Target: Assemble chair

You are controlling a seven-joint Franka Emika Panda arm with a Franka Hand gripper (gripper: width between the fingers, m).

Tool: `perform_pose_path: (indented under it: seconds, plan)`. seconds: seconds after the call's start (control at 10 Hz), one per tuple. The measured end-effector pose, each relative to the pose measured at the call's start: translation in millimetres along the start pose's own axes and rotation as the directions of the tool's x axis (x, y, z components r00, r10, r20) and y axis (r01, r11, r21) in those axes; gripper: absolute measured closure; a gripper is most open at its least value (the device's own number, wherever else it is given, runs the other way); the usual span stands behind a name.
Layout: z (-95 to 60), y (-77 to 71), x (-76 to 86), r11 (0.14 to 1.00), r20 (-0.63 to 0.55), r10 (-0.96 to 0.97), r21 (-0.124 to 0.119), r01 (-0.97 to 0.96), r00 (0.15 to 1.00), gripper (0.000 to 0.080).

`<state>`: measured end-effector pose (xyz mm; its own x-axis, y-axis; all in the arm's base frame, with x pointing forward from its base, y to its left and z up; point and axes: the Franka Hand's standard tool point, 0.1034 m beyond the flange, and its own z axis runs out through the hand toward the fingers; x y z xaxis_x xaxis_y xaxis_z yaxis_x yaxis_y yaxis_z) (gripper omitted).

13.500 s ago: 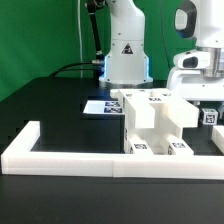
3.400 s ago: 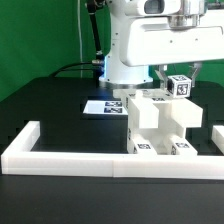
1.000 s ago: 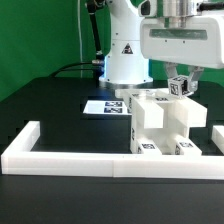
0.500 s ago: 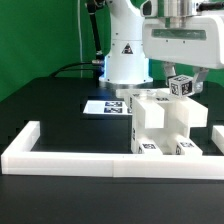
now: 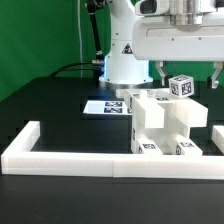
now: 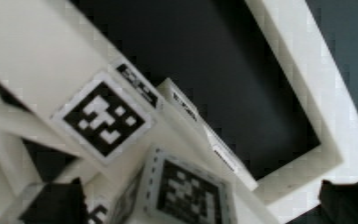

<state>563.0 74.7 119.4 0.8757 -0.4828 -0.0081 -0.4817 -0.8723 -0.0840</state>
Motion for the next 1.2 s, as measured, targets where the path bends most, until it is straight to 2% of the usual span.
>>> perform_pose_path:
  seconds: [0.3, 0.5, 0.9, 1.2]
  plan:
    - [-1.5, 3.2, 1.7, 0.951, -0.001, -0.310, 0.000, 0.310, 0.951, 0.0151]
    - [-1.4, 5.9, 3.4, 0.900, -0.001, -0.436, -0.001, 0.436, 0.900, 0.0151]
    - [-1.6, 7.4, 4.6, 0.752, 0.001, -0.659, -0.011, 0.659, 0.752, 0.0151]
    - [-1.6, 7.6, 4.6, 0.730, 0.002, -0.684, -0.011, 0.684, 0.730, 0.0181]
